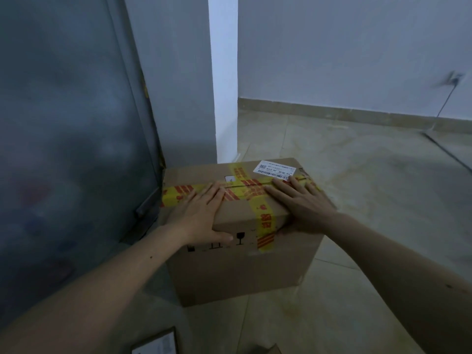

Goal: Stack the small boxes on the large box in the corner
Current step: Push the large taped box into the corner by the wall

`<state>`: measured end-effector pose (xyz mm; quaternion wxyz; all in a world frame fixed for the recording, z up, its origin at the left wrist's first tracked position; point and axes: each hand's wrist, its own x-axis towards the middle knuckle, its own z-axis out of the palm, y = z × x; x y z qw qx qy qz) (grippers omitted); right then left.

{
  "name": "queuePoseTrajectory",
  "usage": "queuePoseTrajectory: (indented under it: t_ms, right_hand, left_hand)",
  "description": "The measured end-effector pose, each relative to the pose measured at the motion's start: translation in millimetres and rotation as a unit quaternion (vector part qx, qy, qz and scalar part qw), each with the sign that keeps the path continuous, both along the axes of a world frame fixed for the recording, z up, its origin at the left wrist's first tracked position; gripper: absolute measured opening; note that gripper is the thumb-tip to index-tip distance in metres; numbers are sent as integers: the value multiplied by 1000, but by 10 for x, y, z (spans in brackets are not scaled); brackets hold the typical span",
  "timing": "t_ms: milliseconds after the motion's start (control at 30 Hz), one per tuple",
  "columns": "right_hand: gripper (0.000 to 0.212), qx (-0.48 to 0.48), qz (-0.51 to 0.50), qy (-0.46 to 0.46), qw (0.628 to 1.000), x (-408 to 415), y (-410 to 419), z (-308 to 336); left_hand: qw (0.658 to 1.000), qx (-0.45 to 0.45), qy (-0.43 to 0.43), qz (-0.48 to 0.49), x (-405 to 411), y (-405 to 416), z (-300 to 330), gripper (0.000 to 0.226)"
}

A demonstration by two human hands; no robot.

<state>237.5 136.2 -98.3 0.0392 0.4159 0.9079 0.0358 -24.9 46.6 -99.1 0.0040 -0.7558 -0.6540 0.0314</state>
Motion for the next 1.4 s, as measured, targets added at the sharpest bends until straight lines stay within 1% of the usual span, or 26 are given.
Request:
queuePoseTrajectory:
  t_ms: [167, 333, 500, 633, 700, 867, 1100, 1267, 1400]
  right_hand:
    - [116, 1, 47, 12, 999, -518, 148, -1]
    - [116, 12, 80, 23, 996, -1281, 309, 7]
    - [109, 39, 96, 17, 994, -1850, 564, 24]
    - [119, 40, 98, 1, 994, -2148, 831, 19]
    - [123, 47, 103, -10, 994, -2247, 945, 11]
    - [114, 62, 112, -6, 992, -2438, 1202, 7]
    - [111, 73, 110, -10, 991, -2712, 1511, 8]
    - [119, 95, 123, -25, 988, -2718, 1628, 2]
    - [121, 106, 158, -21, 982, -2806, 1632, -32]
  left_hand:
    - [998, 0, 2, 69, -311, -136, -4, 120]
    - [990, -17, -1, 143, -720, -220, 16, 125]
    - [989, -57, 14, 134, -1092, -247, 108, 124]
    - [988, -33, -6, 153, -1159, -148, 45, 118]
    - [985, -24, -8, 171, -1148, -69, 8, 115]
    - [978, -14, -1, 209, -1148, 138, -7, 115]
    - [969, -7, -2, 248, -1261, 429, -24, 111]
    - [965, -7, -14, 260, -1267, 469, -31, 111]
    - [956, 11, -15, 291, -1222, 449, -69, 110]
